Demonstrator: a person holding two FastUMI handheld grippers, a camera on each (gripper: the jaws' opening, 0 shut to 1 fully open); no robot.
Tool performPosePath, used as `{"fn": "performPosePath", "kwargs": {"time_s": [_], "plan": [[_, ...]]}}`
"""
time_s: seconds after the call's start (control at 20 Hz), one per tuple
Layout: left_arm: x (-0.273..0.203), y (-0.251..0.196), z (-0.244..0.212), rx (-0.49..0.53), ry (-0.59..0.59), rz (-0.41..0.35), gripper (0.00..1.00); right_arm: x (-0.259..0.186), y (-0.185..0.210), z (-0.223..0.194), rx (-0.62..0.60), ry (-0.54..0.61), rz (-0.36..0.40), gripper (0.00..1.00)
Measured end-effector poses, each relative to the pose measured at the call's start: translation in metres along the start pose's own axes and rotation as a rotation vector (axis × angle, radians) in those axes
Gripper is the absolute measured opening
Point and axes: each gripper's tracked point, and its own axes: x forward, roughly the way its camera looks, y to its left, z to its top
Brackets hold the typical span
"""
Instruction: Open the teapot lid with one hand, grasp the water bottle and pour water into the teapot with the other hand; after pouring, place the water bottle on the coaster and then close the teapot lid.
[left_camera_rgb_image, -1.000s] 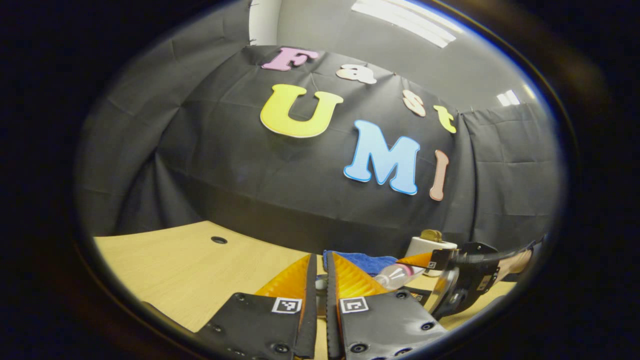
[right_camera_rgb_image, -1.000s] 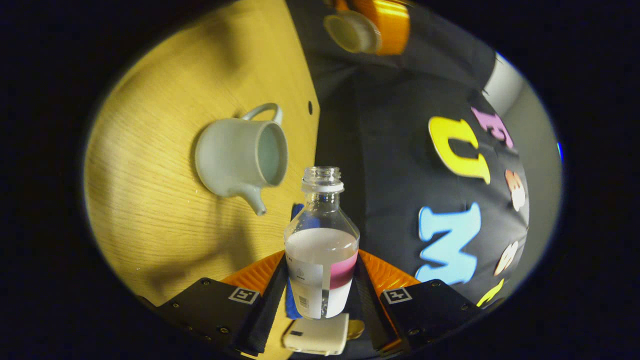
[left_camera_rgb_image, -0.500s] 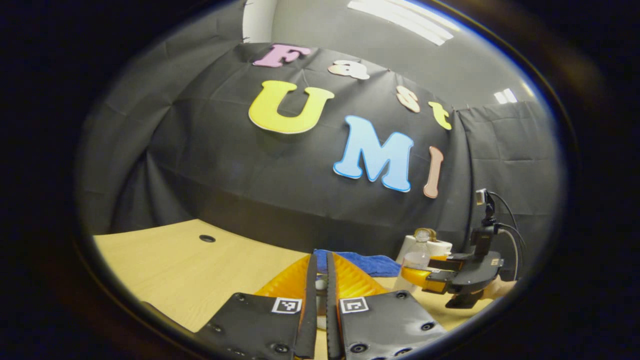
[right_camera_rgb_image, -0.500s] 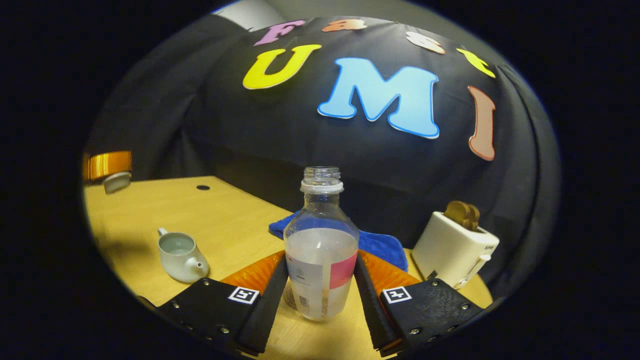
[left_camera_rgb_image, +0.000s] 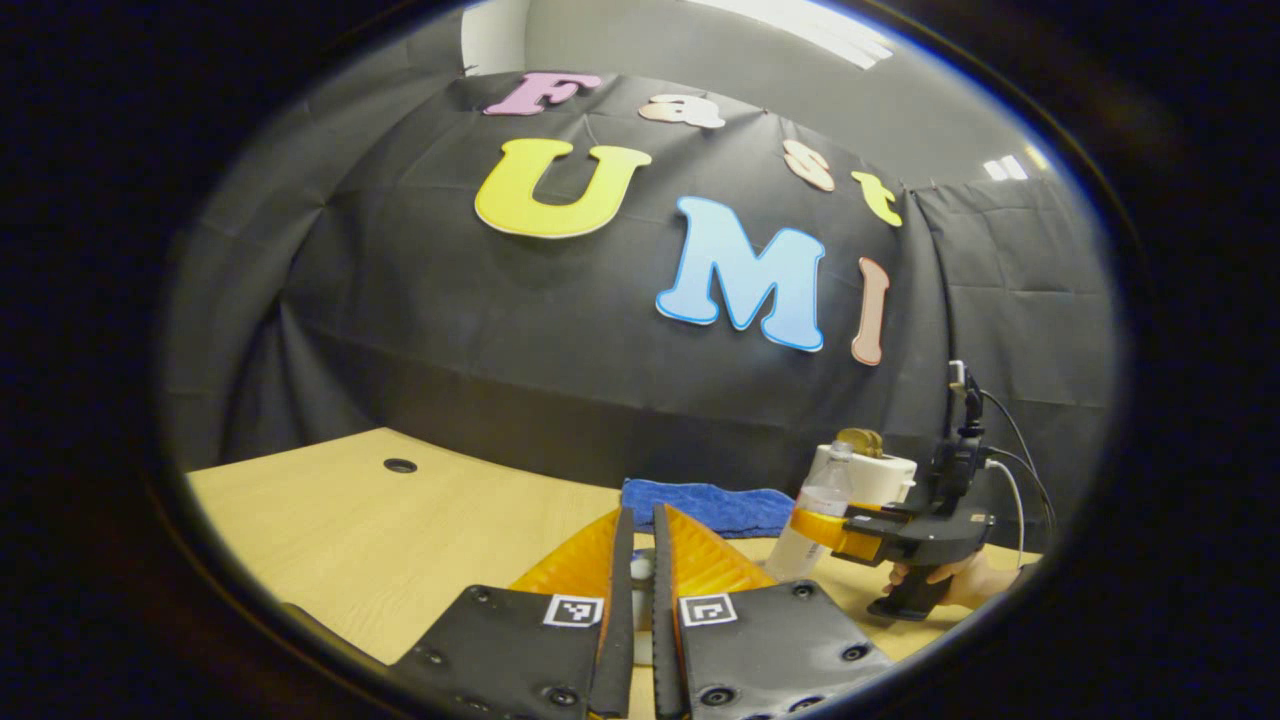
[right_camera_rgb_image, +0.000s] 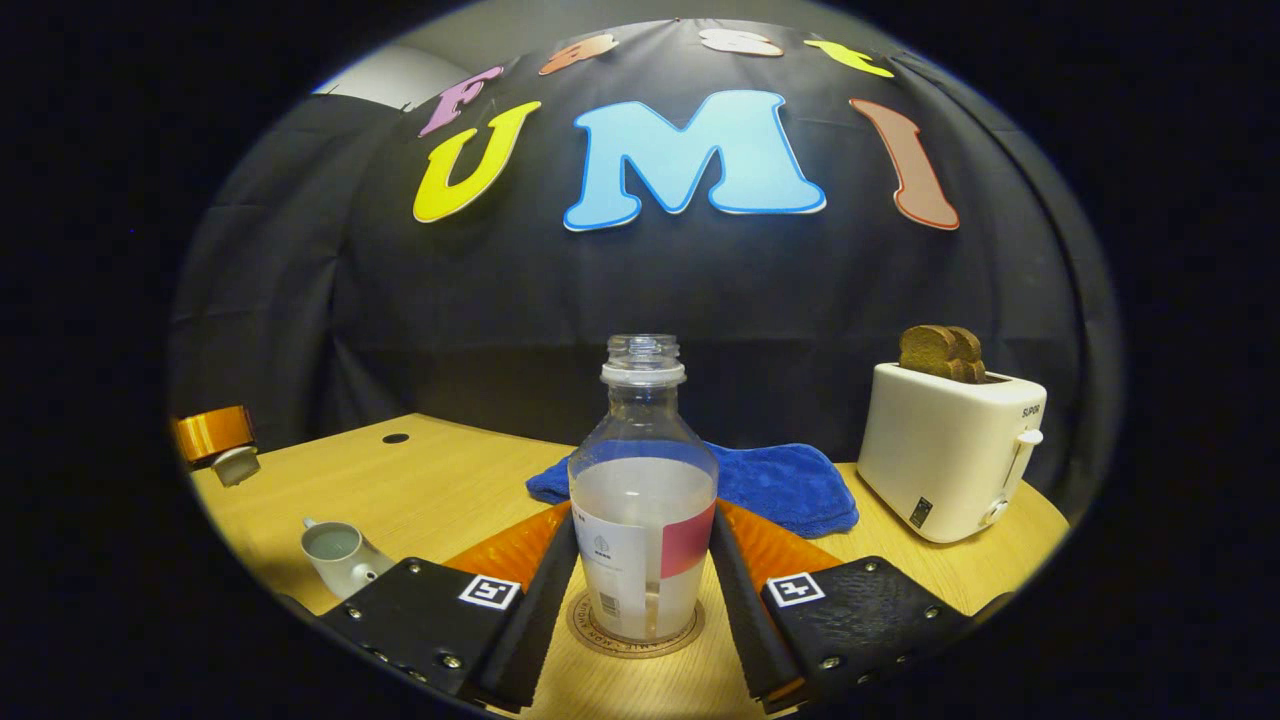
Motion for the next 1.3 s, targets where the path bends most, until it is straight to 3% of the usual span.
{"fn": "performPosePath", "kwargs": {"time_s": [0.6, 1.3], "plan": [[0.028, -0.015, -0.034, 0.037, 0.084, -0.009, 0.14, 0.000, -0.004, 0.003, -0.024, -0.040, -0.026, 0.78], [0.054, -0.024, -0.051, 0.108, 0.102, -0.023, 0.14, -0.023, -0.020, 0.036, -0.027, -0.158, -0.050, 0.81]]}}
